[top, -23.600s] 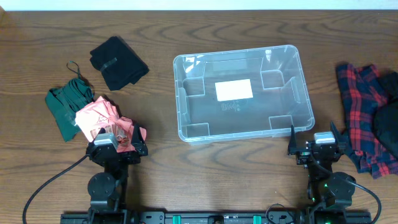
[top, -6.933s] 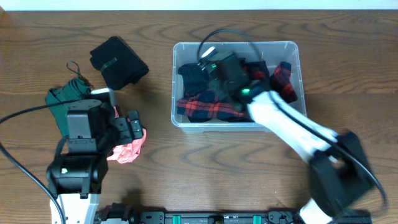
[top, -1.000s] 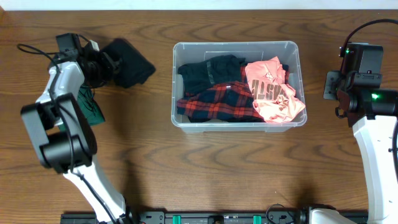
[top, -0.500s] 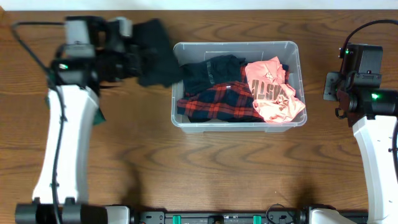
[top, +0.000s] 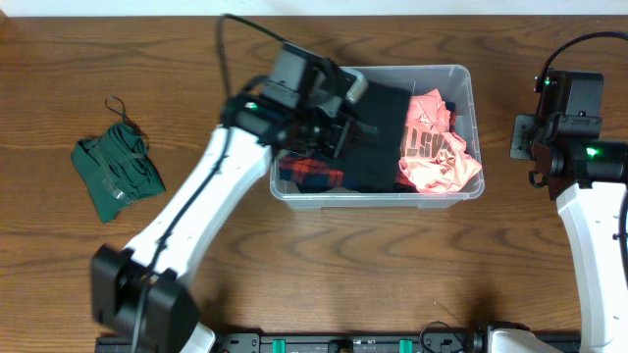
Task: Pack container
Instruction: 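Place the black garment into the bin's middle and release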
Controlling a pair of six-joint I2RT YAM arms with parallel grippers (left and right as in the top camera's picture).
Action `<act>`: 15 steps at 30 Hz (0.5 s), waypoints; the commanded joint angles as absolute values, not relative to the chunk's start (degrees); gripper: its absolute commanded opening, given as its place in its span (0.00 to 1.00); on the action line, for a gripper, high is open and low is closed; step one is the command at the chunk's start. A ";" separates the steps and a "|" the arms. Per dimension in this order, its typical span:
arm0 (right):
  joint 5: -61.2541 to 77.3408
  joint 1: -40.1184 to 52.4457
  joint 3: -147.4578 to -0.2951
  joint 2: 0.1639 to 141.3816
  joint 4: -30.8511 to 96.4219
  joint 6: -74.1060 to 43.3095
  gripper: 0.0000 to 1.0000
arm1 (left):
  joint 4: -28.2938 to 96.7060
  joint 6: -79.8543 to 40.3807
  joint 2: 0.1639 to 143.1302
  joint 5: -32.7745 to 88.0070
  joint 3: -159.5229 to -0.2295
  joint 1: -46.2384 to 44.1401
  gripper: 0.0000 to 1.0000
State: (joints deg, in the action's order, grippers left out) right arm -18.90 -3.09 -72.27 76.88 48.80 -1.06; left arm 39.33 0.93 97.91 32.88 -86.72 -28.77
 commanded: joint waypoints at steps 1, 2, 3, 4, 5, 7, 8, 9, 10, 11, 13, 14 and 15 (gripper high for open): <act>-19.07 -3.73 -72.16 77.28 48.93 -1.65 0.40 | 38.35 1.69 100.68 34.46 -87.11 -31.22 0.06; -19.07 -3.73 -72.16 77.28 48.95 -1.65 0.40 | 38.28 1.69 101.62 34.13 -87.13 -31.73 0.06; -19.07 -3.73 -72.16 77.28 48.97 -1.67 0.39 | 38.26 1.69 102.41 33.43 -87.13 -32.10 0.06; -19.07 -3.73 -72.16 77.28 48.99 -1.65 0.40 | 38.28 1.69 103.04 32.34 -87.13 -32.23 0.06; -19.07 -3.73 -72.16 77.28 49.06 -1.65 0.40 | 38.44 1.69 103.74 30.52 -87.13 -32.23 0.17; -19.07 -3.73 -72.16 77.28 49.12 -1.65 0.40 | 38.92 1.72 103.96 25.89 -87.13 -31.88 0.78; -19.07 -3.73 -72.16 77.28 49.19 -1.65 0.40 | 39.24 1.74 103.66 21.98 -87.18 -31.40 0.96; -19.07 -3.73 -72.16 77.28 49.25 -1.65 0.40 | 39.57 1.72 103.15 18.20 -87.20 -30.76 0.98; -19.07 -3.73 -72.16 77.25 49.32 -1.65 0.39 | 39.83 1.72 102.28 14.48 -87.29 -29.98 0.98; -19.07 -3.73 -72.16 77.28 49.32 -1.65 0.39 | 40.07 1.74 101.25 11.49 -87.31 -29.06 0.98; -19.07 -3.73 -72.16 77.28 49.30 -1.67 0.40 | 40.47 1.78 97.97 7.11 -87.37 -26.76 0.98; -19.07 -3.73 -72.16 77.28 49.30 -1.65 0.40 | 40.64 1.87 96.51 6.00 -87.37 -25.80 0.98; -19.07 -3.73 -72.16 77.28 49.30 -1.67 0.40 | 40.77 1.91 94.48 4.73 -87.37 -24.51 0.98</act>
